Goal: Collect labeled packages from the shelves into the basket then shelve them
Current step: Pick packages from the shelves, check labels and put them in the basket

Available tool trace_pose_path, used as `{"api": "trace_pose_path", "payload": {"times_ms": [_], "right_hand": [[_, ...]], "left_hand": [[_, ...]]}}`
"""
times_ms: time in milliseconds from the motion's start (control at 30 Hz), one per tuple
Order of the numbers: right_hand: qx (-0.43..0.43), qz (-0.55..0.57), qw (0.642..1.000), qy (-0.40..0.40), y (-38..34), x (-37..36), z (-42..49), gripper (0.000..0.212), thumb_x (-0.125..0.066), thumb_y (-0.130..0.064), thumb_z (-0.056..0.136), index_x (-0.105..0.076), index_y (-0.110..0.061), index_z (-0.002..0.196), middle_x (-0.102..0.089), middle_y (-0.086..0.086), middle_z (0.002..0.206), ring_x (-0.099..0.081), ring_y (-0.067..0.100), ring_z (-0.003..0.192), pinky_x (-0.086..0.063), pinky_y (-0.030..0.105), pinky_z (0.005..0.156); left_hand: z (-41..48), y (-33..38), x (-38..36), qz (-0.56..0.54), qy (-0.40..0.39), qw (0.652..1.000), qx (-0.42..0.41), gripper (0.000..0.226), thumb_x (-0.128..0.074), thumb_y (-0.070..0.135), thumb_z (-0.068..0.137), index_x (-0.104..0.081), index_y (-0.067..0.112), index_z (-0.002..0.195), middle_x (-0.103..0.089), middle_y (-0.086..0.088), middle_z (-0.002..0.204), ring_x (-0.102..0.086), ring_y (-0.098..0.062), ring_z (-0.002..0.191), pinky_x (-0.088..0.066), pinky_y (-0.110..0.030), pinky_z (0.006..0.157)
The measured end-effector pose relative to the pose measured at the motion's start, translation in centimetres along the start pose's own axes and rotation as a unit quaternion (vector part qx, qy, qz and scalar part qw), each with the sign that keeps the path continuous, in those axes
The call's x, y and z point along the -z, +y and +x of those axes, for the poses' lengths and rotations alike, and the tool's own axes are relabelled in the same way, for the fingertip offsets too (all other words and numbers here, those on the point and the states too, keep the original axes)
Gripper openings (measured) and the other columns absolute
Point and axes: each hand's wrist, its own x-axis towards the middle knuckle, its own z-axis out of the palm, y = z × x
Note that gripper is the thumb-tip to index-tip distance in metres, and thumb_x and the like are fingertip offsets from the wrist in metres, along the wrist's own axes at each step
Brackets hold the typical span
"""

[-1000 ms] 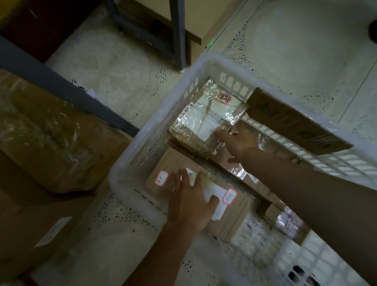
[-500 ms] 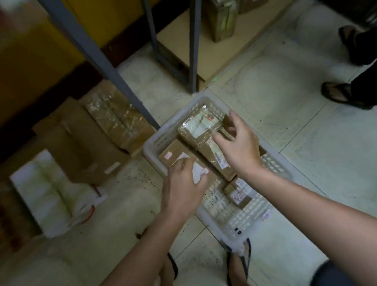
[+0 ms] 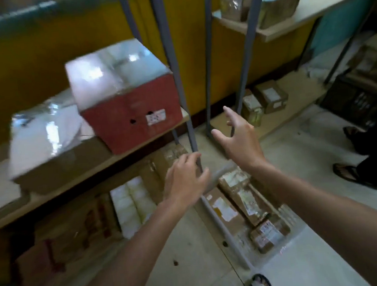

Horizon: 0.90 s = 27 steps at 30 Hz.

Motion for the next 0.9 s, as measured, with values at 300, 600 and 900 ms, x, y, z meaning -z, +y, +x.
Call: {"api": "trace_pose_path", "payload": {"times_ms": [300,600,900], "right_hand": [[0.217,-0.002,0.976,0.031,-27.0,1.7,-2.7,0.062,-0.062,-0.028,0.086,-0.039,-0.009,0.141,-0.045,0.008,0.144,-0.04,0.021,0.133,-0.033,0.032,0.108],[0.322,-0.036,0.946,0.016,-40.1,0.5,-1.1,0.065,-0.067,-0.028,0.084,-0.04,-0.009,0.14,-0.045,0.01,0.143,-0.044,0.023,0.13,-0.033,0.029,0.107],[0.322,-0.143,0.936,-0.011,-39.4,-3.0,6.4,0.079,-0.071,-0.023,0.081,-0.024,-0.018,0.145,-0.031,0.02,0.148,-0.042,0.039,0.129,-0.044,0.048,0.101]], "left_hand": [[-7.0,0.1,28.9,0.088,0.214,0.973,-0.019,0.041,-0.057,0.039,0.082,-0.056,0.024,0.12,-0.059,0.001,0.122,-0.051,-0.02,0.114,-0.04,-0.032,0.089],[-8.7,-2.1,41.6,0.08,0.326,0.942,-0.011,0.042,-0.062,0.035,0.084,-0.055,0.023,0.123,-0.058,-0.001,0.126,-0.054,-0.019,0.112,-0.046,-0.029,0.086],[-1.2,-7.4,42.8,0.003,0.334,0.943,0.012,0.062,-0.07,0.033,0.078,-0.042,0.023,0.132,-0.049,-0.009,0.135,-0.05,-0.026,0.119,-0.044,-0.029,0.084]]}}
